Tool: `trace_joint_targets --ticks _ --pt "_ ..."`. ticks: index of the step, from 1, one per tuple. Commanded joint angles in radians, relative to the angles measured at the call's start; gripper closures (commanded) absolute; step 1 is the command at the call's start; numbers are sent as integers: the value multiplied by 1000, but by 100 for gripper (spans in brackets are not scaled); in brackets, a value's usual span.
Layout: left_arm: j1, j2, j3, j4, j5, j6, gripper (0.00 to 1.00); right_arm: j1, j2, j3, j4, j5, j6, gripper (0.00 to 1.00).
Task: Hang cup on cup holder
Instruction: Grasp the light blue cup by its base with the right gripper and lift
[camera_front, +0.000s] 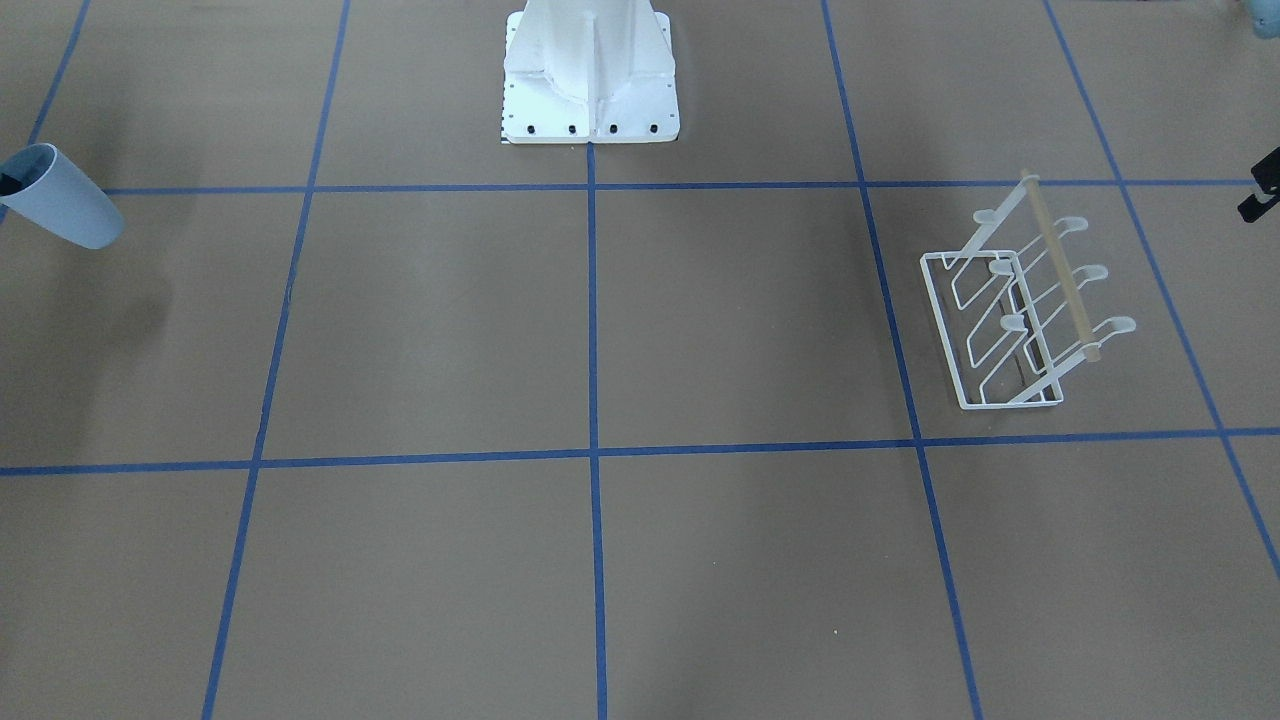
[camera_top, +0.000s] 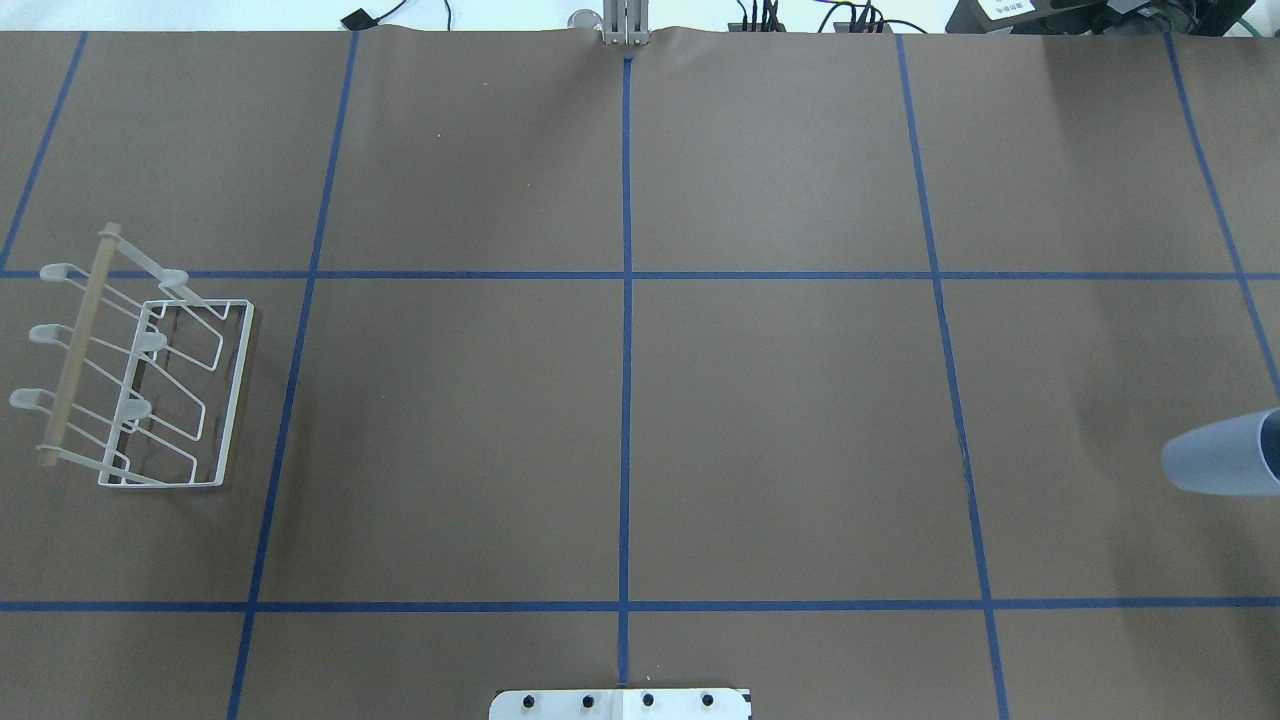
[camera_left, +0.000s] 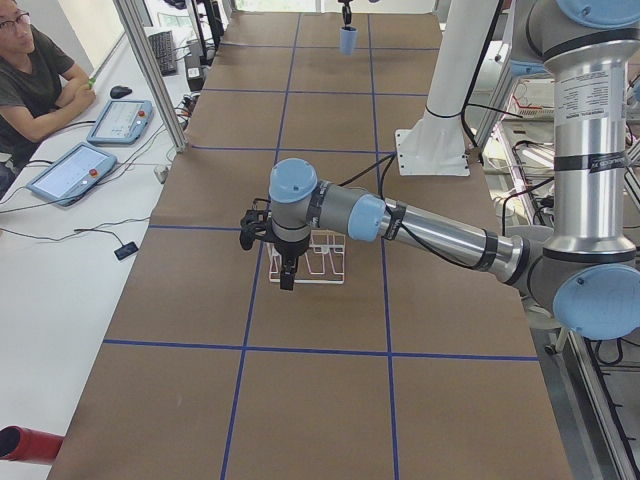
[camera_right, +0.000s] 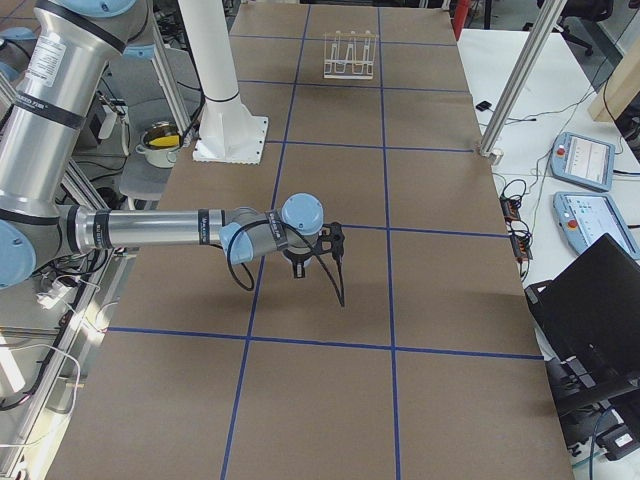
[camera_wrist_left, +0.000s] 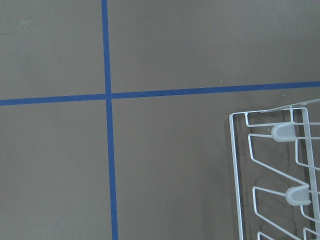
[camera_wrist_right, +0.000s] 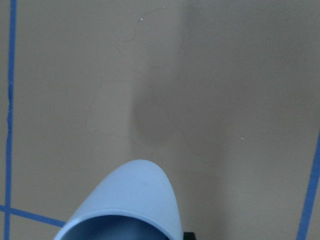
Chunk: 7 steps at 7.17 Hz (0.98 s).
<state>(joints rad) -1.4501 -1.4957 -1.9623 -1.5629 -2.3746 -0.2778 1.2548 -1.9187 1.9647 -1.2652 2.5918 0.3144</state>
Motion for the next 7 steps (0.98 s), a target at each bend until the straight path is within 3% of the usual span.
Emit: trace_joint_targets --ticks 1,4,7 --pt "7 -96 -1 -20 -98 -151 2 8 158 0 1 83 149 100" --pt "120 -285 0 -28 -153 -427 2 3 474 -30 0 171 671 100" --pt "276 -493 17 -32 -152 -735 2 -75 667 -40 -3 175 912 100"
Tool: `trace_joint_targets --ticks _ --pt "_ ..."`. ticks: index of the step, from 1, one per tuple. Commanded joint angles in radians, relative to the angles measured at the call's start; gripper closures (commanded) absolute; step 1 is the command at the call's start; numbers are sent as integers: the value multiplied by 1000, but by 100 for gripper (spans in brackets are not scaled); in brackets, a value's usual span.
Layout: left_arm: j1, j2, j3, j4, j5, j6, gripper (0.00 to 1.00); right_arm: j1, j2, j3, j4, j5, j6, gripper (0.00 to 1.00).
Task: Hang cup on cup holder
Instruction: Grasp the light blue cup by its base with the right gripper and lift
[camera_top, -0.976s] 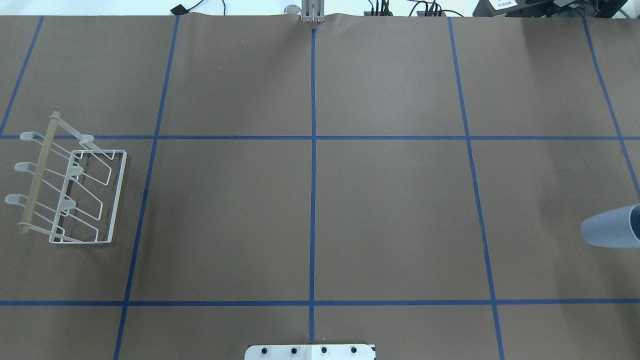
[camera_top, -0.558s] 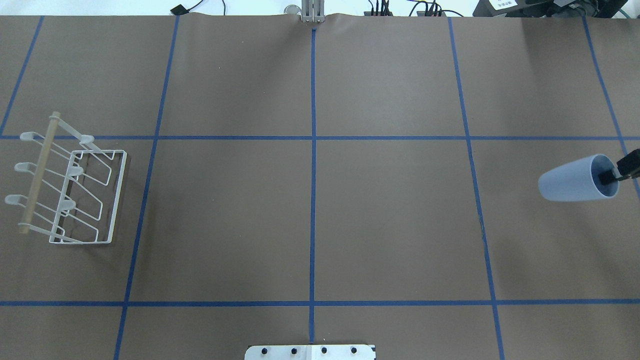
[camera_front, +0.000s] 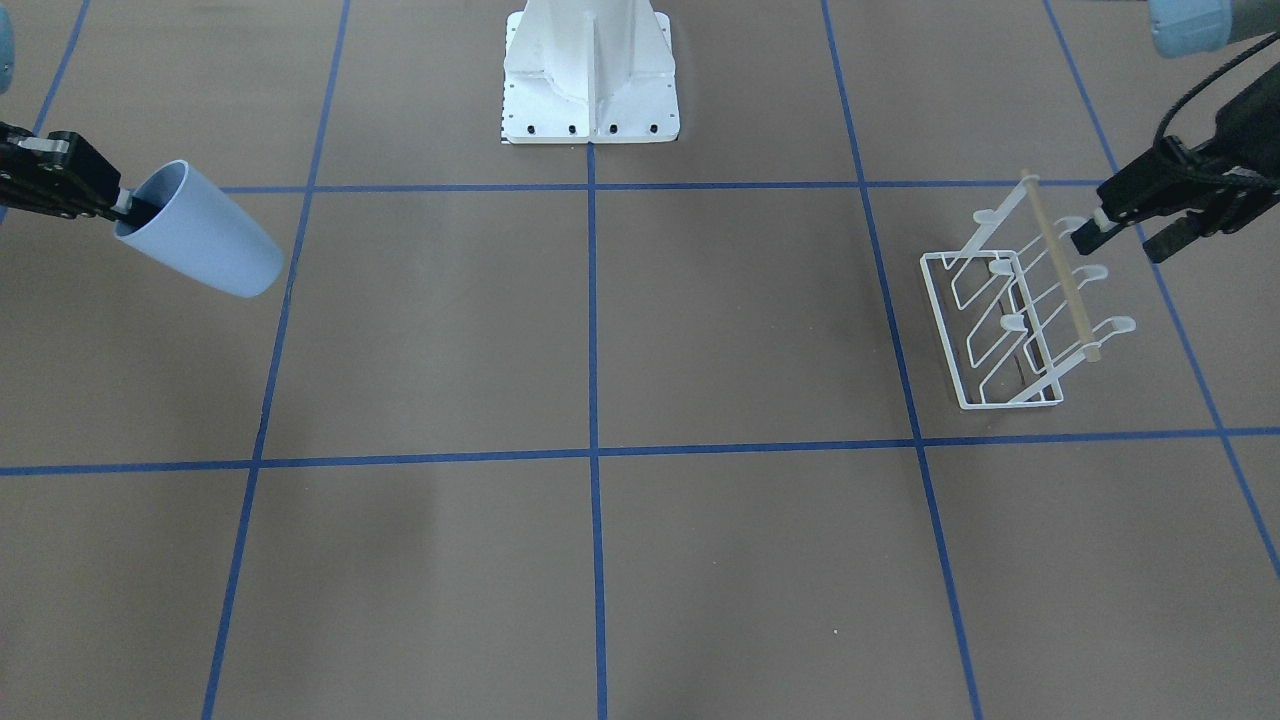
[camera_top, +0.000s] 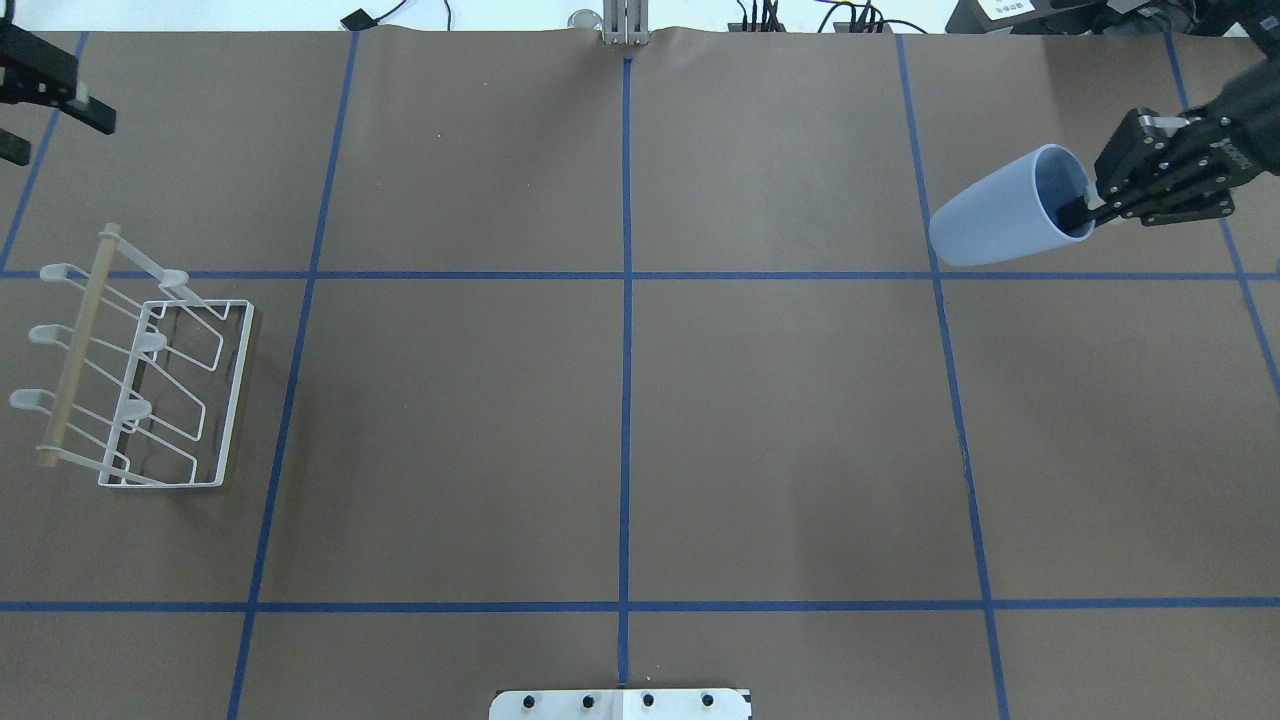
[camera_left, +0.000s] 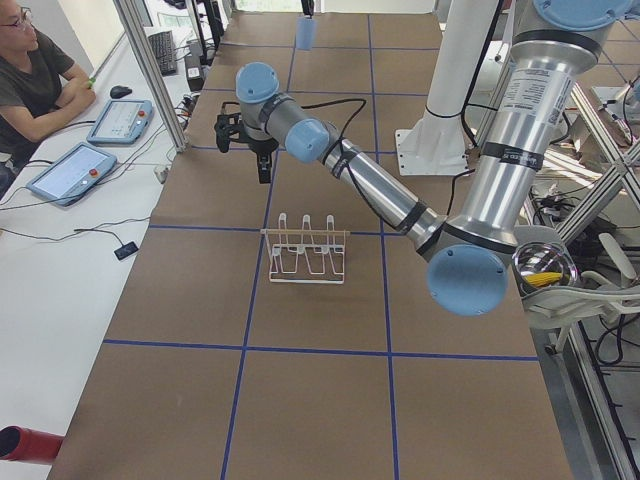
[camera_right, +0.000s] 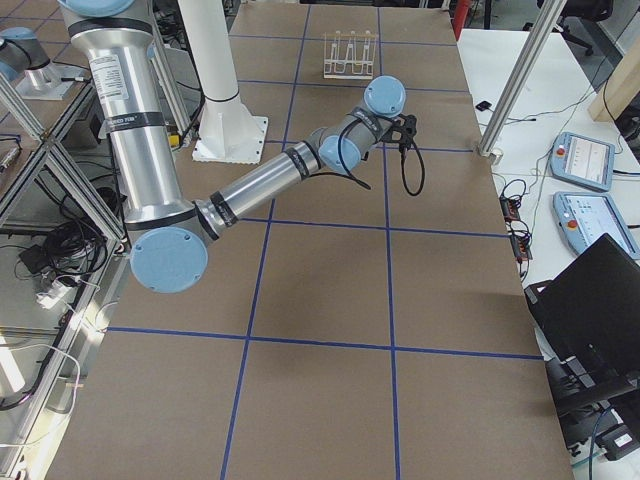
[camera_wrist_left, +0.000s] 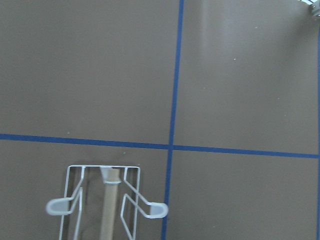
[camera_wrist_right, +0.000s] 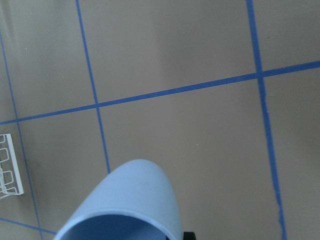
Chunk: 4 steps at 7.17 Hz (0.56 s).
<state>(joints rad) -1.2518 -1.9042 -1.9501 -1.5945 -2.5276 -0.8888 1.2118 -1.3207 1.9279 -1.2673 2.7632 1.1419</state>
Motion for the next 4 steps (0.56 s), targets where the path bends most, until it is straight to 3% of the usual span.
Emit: trace_joint_targets --ticks 1,4 --pt "95 -122 5 -27 1 -189 2 -52 86 2 2 30 93 100" --pt "144 -136 100 -469 13 -475 2 -92 98 -61 196 18 96 100"
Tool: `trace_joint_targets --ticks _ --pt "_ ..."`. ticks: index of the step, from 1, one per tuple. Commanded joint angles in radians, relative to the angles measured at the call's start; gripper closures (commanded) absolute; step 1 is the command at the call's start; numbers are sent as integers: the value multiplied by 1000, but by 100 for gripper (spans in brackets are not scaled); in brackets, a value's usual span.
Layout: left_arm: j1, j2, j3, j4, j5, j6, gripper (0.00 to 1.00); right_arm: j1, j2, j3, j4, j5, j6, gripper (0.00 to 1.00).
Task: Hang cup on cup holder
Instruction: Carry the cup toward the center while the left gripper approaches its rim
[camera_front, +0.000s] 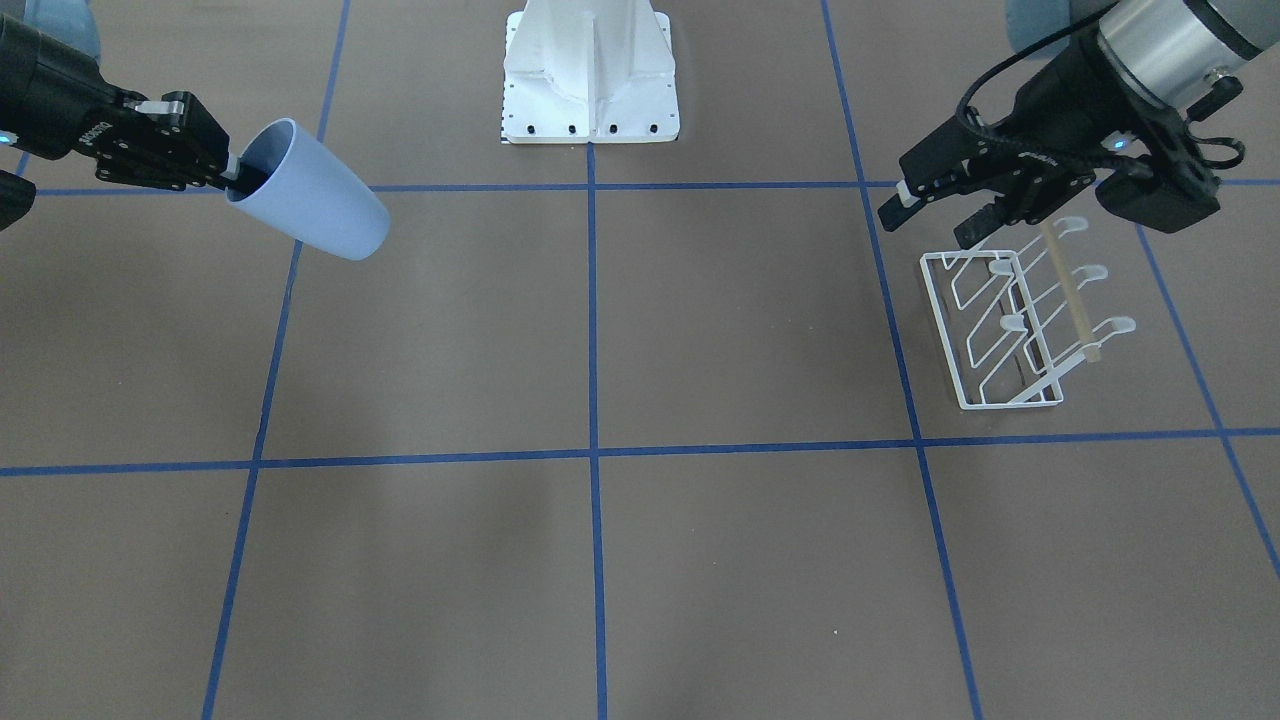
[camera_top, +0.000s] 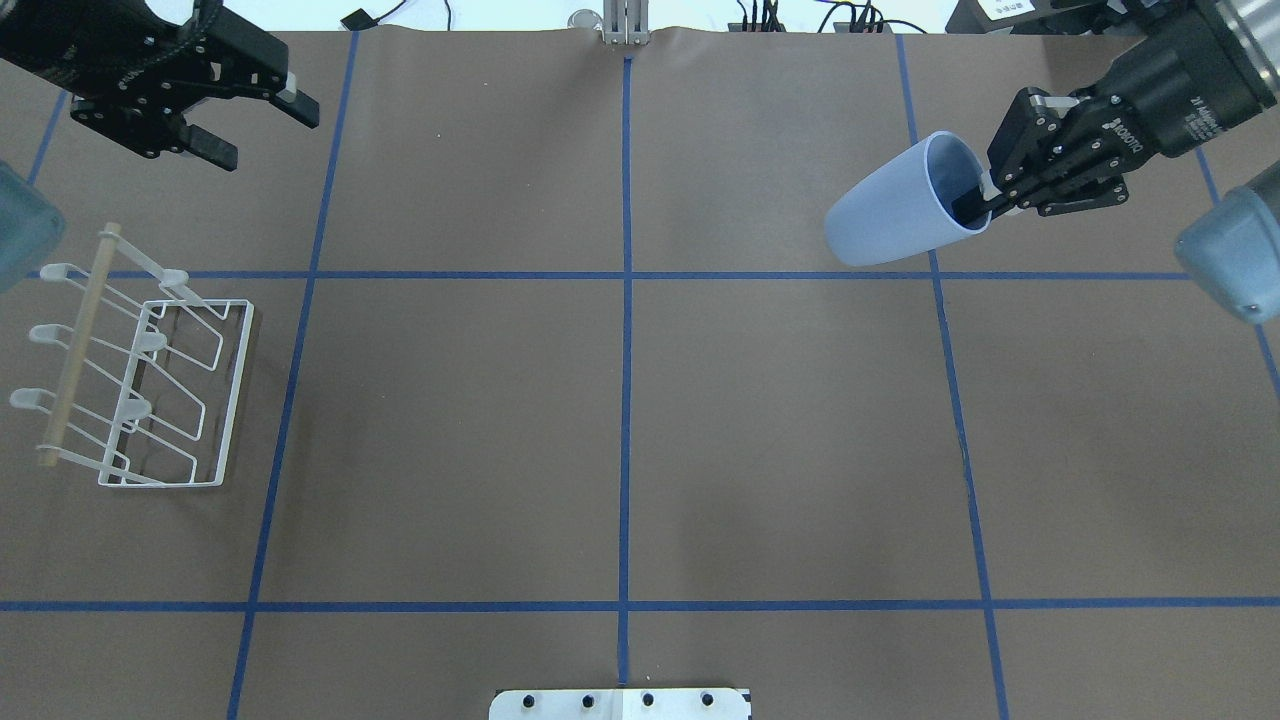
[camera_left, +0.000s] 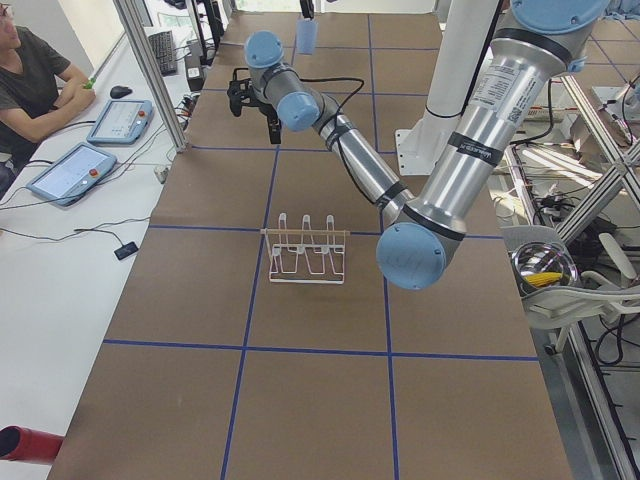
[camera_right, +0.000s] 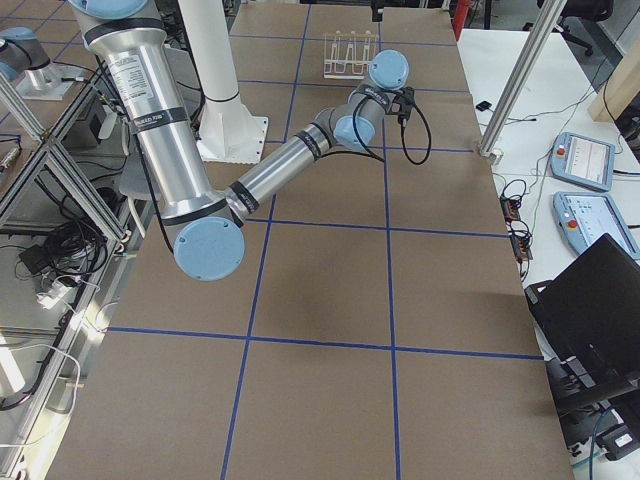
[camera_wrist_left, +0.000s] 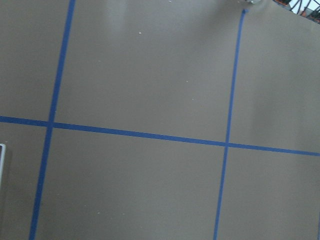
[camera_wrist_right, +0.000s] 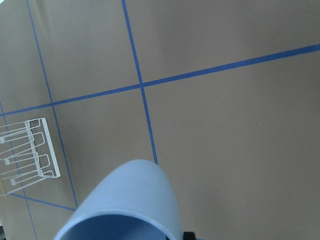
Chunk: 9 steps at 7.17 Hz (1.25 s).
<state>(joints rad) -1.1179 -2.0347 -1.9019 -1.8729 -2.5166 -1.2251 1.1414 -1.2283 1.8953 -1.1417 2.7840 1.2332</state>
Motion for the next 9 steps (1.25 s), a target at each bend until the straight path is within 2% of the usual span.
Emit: trace_joint_targets --ticks 1,3,5,6,7,8,9 --pt "15 -7 104 -354 18 -242 2 -29 12 -42 74 0 9 100" --pt "139 -7 110 -542 225 -428 2 -28 15 -30 156 -24 53 100" --pt "159 -10 110 -554 248 -441 2 -73 51 -38 258 -238 341 100" --pt "161 -16 109 -554 248 -442 2 -98 91 -38 275 -280 474 100" --pt "162 -19 104 -554 248 -445 2 -142 114 -32 358 -391 653 100" --pt "165 -25 104 -555 248 -479 2 -201 112 -54 491 -484 815 100" --pt "170 -36 103 -555 248 -490 2 -224 121 -65 563 -486 865 100"
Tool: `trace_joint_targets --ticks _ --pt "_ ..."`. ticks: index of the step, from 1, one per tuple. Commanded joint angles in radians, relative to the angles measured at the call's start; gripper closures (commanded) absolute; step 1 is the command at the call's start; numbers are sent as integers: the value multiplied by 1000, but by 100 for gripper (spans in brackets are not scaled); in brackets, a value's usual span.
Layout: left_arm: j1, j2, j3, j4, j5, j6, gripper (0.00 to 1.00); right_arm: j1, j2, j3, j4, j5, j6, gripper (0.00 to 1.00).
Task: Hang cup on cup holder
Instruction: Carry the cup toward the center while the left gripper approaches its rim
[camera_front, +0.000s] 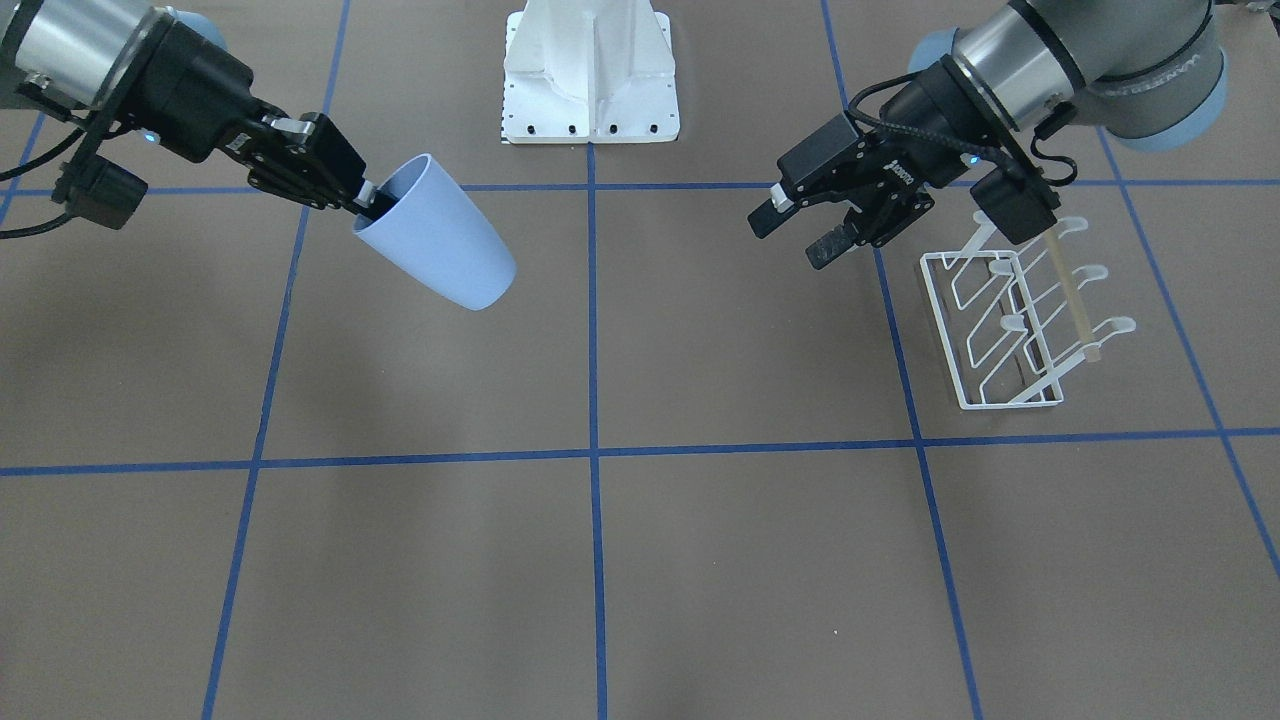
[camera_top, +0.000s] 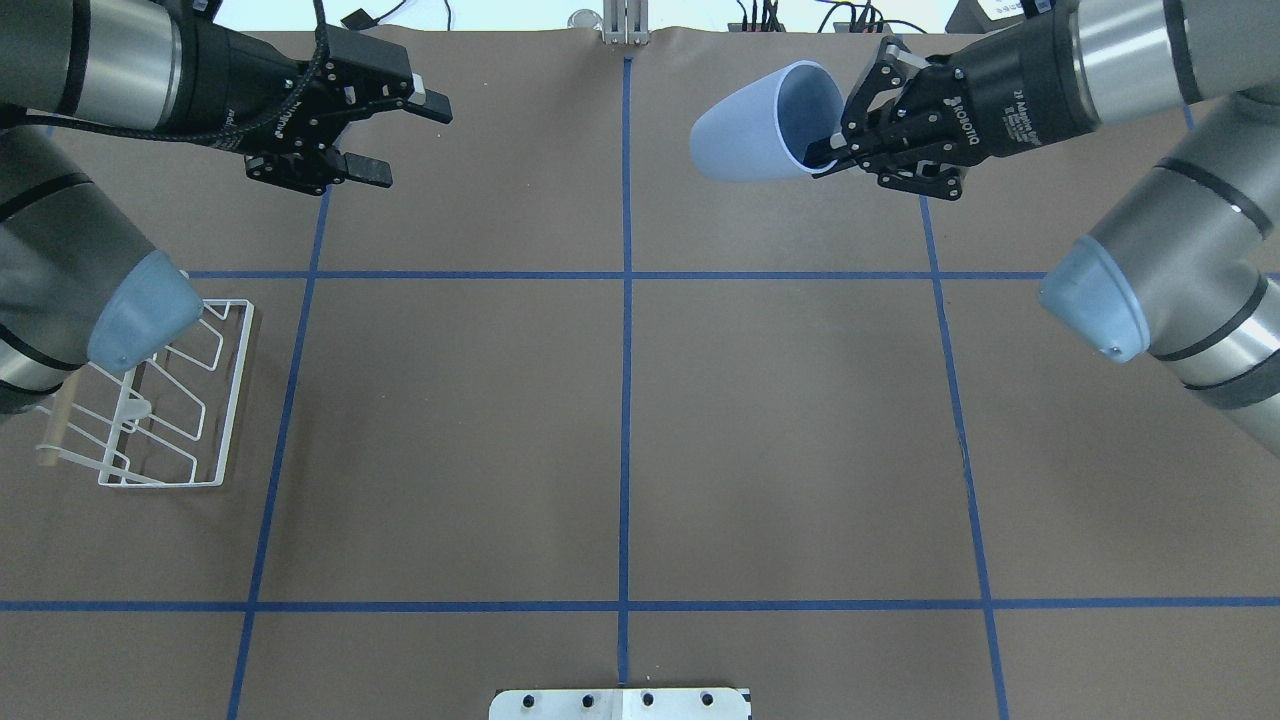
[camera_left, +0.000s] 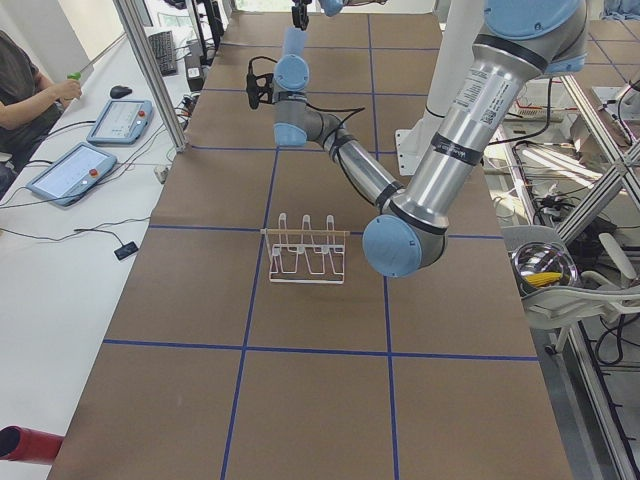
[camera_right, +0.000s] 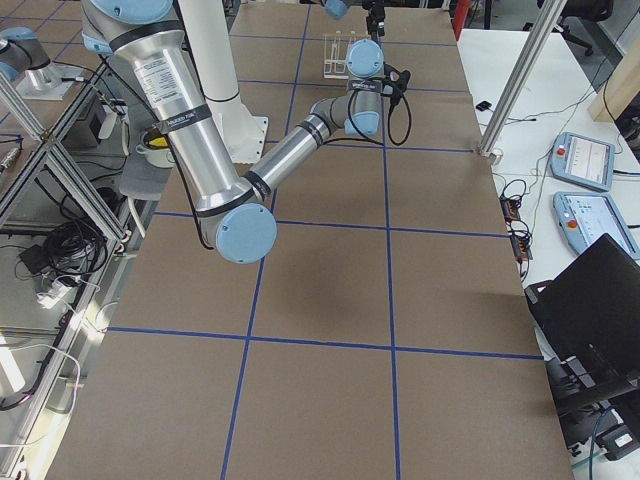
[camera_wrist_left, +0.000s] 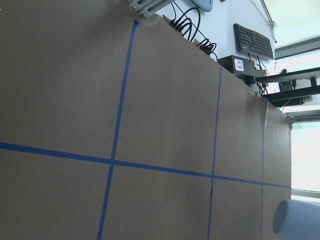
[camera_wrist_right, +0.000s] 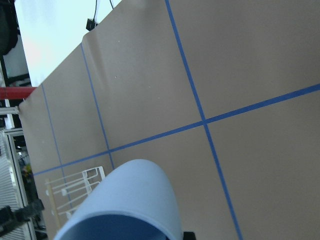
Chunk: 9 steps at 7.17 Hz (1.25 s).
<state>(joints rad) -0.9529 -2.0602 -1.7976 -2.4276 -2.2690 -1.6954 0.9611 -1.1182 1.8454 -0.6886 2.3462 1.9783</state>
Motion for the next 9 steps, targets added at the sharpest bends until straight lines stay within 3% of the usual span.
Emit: trace_joint_targets --ticks 1,4,7,9 --pt "19 -30 3 -20 2 -70 2 -71 12 -15 169 -48 163 100" --pt "28 -46 35 -251 15 -379 2 -122 35 -17 369 -54 392 100" --pt "133 -48 40 -509 257 -688 2 -177 38 -43 585 -192 644 100" --pt "137 -48 38 -565 258 -765 2 -186 64 -128 775 -215 726 100"
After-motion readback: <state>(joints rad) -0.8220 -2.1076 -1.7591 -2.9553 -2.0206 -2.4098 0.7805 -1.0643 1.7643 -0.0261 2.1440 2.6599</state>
